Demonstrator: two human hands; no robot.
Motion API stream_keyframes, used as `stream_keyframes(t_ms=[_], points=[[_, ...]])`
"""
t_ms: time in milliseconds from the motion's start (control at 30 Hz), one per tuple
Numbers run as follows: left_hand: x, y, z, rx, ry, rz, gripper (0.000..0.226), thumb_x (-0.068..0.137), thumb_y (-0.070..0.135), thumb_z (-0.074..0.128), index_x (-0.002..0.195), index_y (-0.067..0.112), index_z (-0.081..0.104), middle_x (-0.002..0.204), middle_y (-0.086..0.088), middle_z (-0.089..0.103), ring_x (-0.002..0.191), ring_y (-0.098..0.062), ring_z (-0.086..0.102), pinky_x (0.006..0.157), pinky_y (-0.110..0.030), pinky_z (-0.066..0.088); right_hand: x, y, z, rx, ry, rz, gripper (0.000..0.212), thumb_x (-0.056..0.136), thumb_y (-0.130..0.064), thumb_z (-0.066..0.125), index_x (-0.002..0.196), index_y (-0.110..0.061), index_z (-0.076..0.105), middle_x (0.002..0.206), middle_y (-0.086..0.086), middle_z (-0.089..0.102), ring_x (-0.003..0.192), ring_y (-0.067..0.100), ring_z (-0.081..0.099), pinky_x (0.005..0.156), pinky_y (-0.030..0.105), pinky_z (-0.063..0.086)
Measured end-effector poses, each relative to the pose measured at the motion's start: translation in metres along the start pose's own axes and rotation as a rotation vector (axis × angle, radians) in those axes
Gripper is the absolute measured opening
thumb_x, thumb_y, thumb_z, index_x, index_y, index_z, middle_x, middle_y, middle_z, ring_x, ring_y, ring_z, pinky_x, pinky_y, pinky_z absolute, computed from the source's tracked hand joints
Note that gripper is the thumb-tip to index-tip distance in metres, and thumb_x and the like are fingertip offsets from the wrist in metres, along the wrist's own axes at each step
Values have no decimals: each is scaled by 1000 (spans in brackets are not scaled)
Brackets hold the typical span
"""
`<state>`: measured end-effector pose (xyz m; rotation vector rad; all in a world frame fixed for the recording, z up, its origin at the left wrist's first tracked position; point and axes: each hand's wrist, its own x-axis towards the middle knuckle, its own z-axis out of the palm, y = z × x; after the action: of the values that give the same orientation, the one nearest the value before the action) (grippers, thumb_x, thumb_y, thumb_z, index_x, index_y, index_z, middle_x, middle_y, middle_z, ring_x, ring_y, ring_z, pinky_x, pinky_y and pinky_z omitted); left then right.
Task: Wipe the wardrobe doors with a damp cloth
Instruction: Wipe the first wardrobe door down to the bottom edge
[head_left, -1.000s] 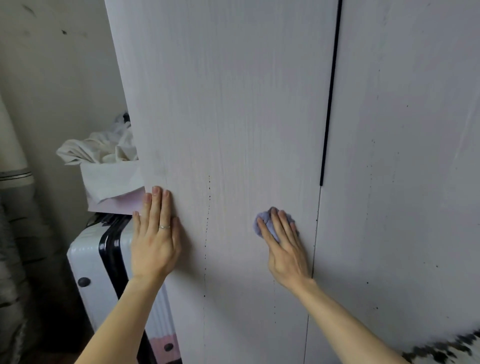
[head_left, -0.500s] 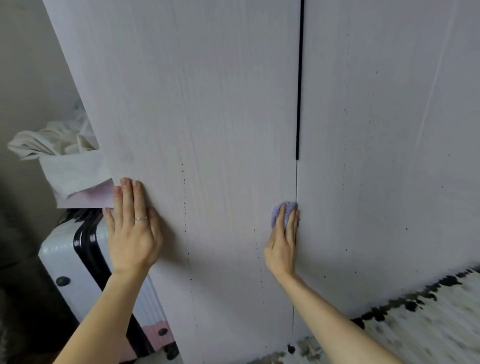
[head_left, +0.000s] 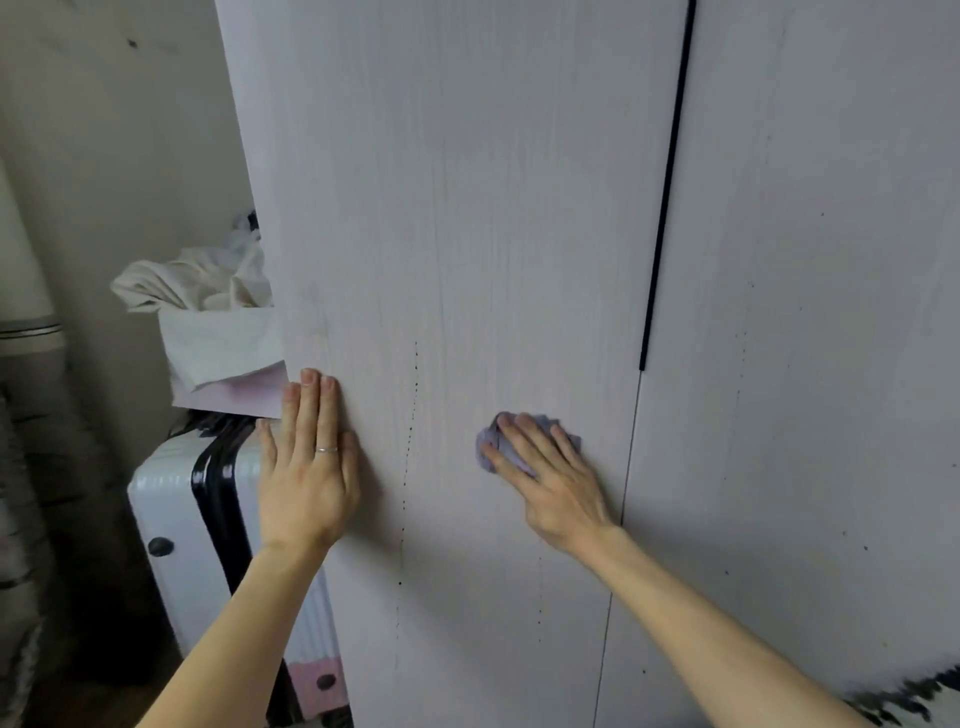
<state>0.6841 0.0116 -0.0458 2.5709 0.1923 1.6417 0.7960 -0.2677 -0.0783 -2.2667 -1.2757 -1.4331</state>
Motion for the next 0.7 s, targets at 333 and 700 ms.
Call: stream_keyframes(t_ms=[333, 700], points=[[-2, 11, -8, -10, -22, -71, 64, 102, 22, 36, 161, 15, 13, 168, 7, -1, 155, -13, -2, 121, -55, 13, 97, -13, -27, 49, 262, 207, 68, 87, 3, 37, 152, -16, 40, 162, 9, 25, 152, 27, 19, 123, 50, 12], [-28, -9, -8, 28, -109, 0, 65, 103, 24, 35, 161, 20, 7, 169, 9, -4, 155, -16, -1, 123, -50, 10, 200, -18, -68, -12, 239, 59, 68, 86, -3, 36, 151, -20, 42, 160, 11, 33, 150, 28, 24, 121, 51, 15]])
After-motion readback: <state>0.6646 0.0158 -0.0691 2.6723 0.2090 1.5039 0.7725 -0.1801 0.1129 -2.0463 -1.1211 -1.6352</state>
